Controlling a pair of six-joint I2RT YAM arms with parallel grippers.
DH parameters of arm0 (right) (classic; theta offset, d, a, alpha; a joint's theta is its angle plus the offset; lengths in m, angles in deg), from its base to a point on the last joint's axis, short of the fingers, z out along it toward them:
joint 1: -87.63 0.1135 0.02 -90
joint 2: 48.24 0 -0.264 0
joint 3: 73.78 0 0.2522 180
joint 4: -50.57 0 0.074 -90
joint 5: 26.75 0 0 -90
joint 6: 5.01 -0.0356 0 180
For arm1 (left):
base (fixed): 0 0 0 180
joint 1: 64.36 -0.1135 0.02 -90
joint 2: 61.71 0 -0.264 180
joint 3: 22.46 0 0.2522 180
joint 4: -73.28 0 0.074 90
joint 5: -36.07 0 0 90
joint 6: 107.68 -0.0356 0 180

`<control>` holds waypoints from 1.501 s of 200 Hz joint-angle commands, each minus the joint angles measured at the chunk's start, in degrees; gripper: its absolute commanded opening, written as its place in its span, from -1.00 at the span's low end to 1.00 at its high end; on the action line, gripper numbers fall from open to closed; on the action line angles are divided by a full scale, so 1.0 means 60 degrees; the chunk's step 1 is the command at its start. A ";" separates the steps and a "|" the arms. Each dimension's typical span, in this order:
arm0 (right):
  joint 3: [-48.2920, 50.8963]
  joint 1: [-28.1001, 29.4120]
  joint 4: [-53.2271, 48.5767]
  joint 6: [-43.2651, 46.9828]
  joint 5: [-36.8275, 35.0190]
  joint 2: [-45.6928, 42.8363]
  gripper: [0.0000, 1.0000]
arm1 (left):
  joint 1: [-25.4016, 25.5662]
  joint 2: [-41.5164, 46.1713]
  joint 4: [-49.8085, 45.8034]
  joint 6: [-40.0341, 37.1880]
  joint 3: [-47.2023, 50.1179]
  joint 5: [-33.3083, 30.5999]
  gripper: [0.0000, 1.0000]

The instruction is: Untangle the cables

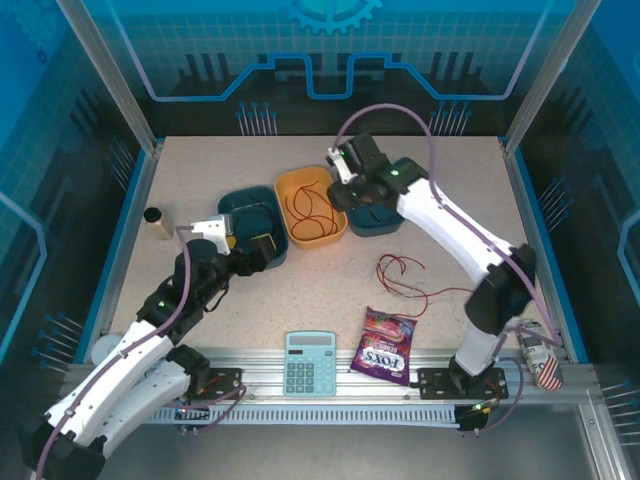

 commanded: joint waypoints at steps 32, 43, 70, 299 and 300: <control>0.3464 -0.1018 -0.0386 -0.1326 -0.0202 -0.3150 -0.03 | -0.0023 -0.0548 0.0804 0.0205 0.0002 0.0444 0.98; 0.3957 -0.1319 -0.0684 -0.1409 -0.0032 -0.3602 -0.03 | -0.0024 -0.0656 0.0924 0.0207 -0.0012 0.0483 0.98; 0.5025 -0.1991 -0.1163 -0.1526 0.0382 -0.4252 -0.03 | -0.0024 -0.0991 0.1178 0.0289 -0.0043 0.0549 0.98; 0.6011 -0.3187 0.0785 -0.1335 0.2012 -0.0739 -0.78 | -0.0027 -0.2047 0.1630 0.0842 -0.0028 0.1093 0.98; 0.6011 -0.3184 0.0778 -0.1328 0.2000 -0.0758 -0.78 | -0.0023 -0.2044 0.1630 0.0842 -0.0027 0.1086 0.98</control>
